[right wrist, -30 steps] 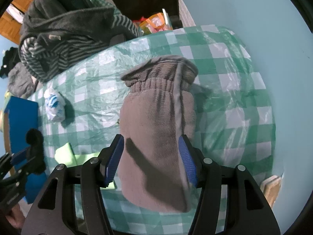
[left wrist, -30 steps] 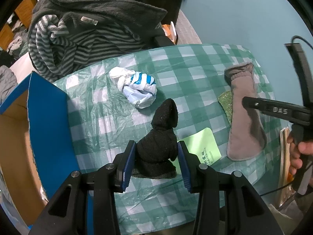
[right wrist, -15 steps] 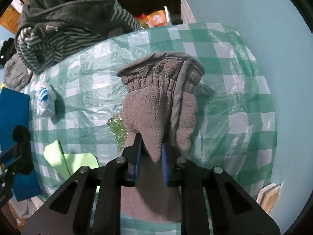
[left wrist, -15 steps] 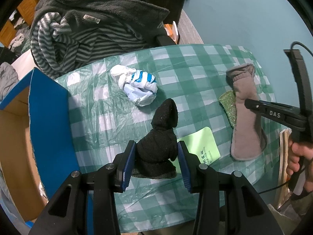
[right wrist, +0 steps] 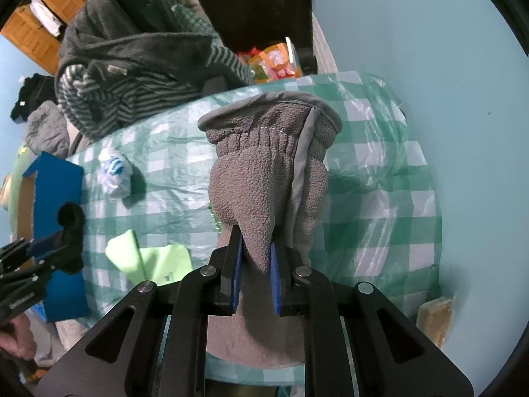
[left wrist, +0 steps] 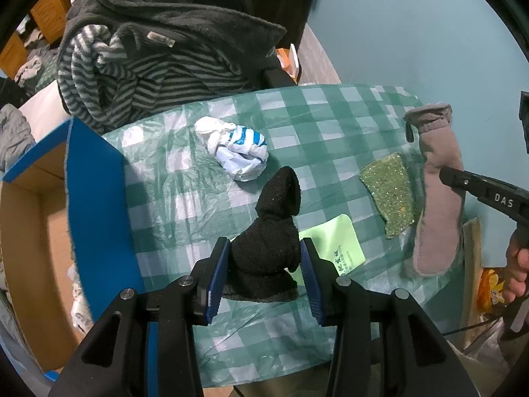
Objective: Organize soft objects
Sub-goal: 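Lift the black sock with the left gripper while the right holds the brown sock, then carry the black sock with the left gripper while the right carries the brown sock toward the box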
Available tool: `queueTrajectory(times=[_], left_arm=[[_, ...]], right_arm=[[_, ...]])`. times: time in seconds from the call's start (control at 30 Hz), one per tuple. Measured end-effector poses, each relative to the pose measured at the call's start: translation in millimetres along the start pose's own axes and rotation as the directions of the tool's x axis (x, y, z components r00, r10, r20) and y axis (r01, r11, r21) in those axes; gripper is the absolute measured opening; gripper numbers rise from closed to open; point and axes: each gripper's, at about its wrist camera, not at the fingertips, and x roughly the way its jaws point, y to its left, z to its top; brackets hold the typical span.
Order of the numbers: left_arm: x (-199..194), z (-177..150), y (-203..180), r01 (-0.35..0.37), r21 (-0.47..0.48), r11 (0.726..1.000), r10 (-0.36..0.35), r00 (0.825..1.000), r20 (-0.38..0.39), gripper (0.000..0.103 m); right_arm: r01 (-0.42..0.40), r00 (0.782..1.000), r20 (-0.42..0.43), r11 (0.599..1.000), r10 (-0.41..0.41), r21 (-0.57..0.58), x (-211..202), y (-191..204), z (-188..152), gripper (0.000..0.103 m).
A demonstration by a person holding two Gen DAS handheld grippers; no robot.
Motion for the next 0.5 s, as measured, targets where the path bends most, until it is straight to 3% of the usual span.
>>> queueTrajectory(times=[0.5], left_arm=[[-38.3, -10.5, 21.0, -0.009, -0.019, 1.000, 0.010, 0.997, 0.074, 0.043]], right_arm=[[-0.065, 0.997, 0.029, 0.996, 0.067, -0.054, -38.5, 46.4, -2.8, 0.012]])
